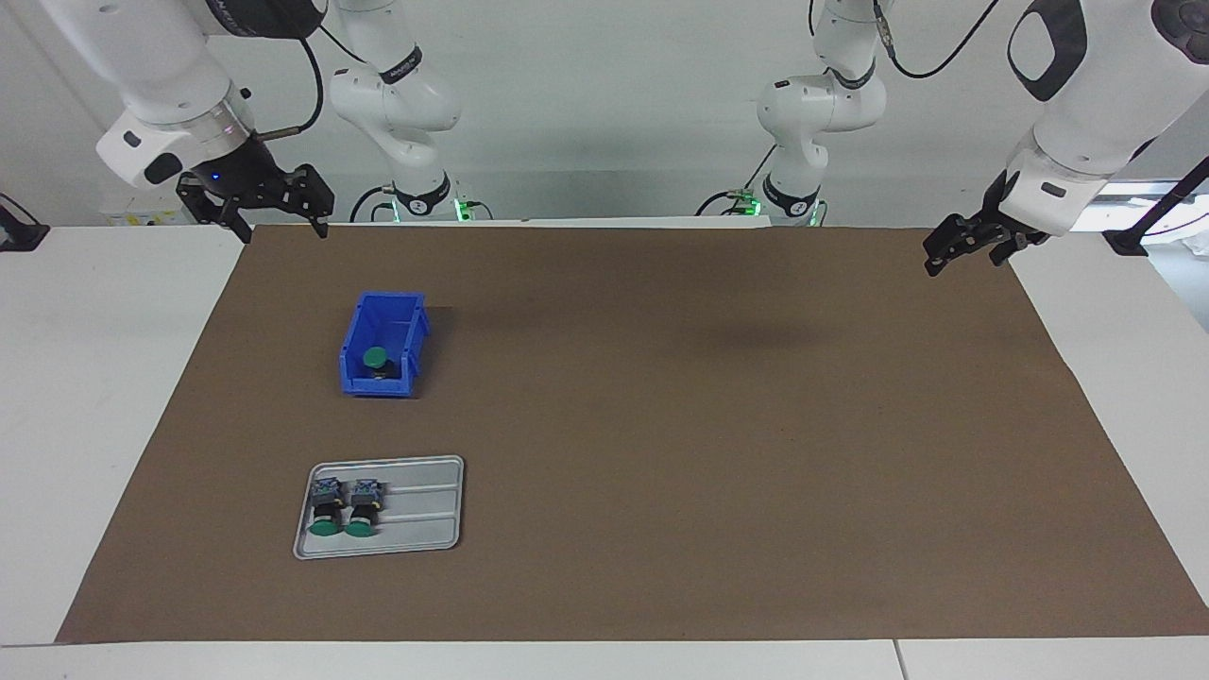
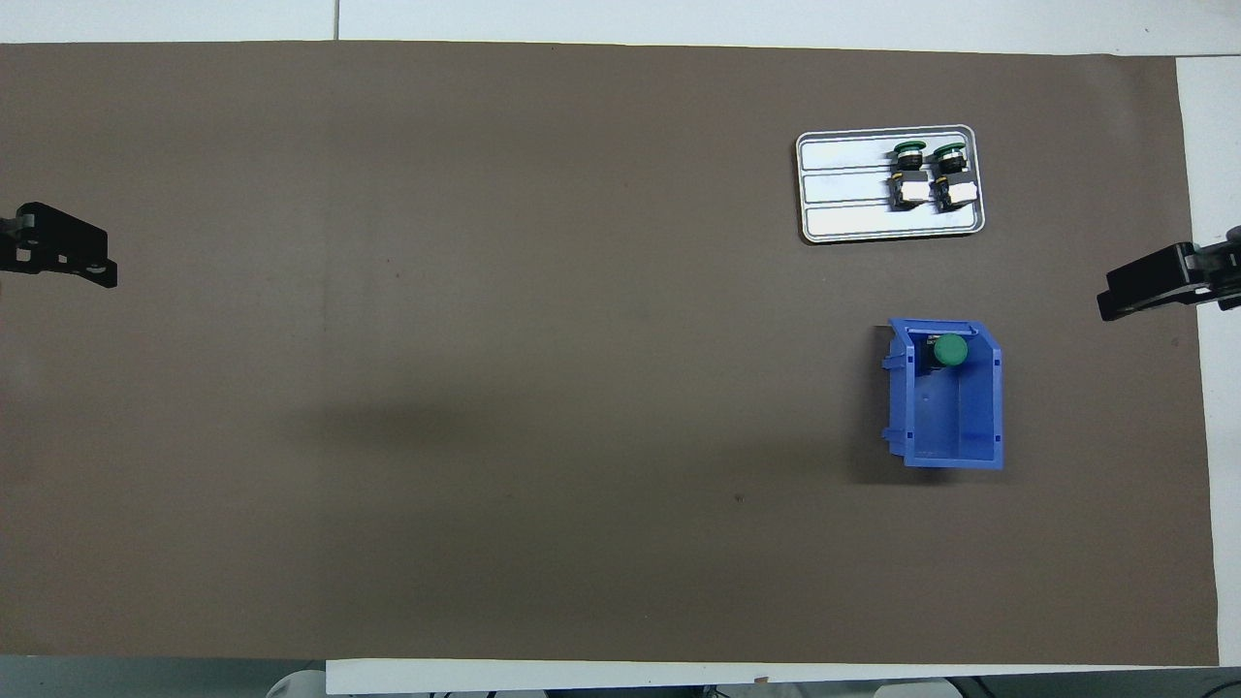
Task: Place and press button with both arms
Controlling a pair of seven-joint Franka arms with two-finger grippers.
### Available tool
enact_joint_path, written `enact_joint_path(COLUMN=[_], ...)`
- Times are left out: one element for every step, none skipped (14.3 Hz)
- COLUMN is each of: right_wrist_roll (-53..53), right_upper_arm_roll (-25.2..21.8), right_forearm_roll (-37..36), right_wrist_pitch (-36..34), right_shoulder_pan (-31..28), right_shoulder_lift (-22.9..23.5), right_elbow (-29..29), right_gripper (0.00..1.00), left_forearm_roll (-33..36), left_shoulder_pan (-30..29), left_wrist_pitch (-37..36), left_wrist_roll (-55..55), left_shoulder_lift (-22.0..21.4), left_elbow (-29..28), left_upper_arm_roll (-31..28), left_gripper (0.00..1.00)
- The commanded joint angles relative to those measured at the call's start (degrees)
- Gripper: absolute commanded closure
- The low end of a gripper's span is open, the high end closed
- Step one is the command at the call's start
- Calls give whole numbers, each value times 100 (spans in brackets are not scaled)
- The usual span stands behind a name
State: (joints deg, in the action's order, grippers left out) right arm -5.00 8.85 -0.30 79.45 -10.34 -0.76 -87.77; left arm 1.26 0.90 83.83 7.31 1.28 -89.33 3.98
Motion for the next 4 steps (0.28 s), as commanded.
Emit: enact_joint_path(right_wrist_roll=[-142,-133,-142,-150], right_upper_arm_roll=[20,20,20,20], right_forearm_roll=[91,91,91,91], right_wrist_pitch=[264,273,264,264], right_shoulder_pan=[-108,-100,-91,-99], right_shoulder_lift=[-117,-117,-126,-126], right_elbow=[-240,-241,-249,-267], right_gripper=[1,1,1,1], left_forearm_roll=[59,68,68,68], left_shoulder_pan=[24,59,77,77], left_wrist_pitch=[-34,-34,-34,-34], left_wrist_roll=[-46,-46,-55,-55], left_shoulder_lift=[-137,-137,-137,-145], left_elbow=[-111,-120,-120,-128], left_upper_arm_roll=[-29,-37,-98,-108], left_gripper=[0,0,0,0])
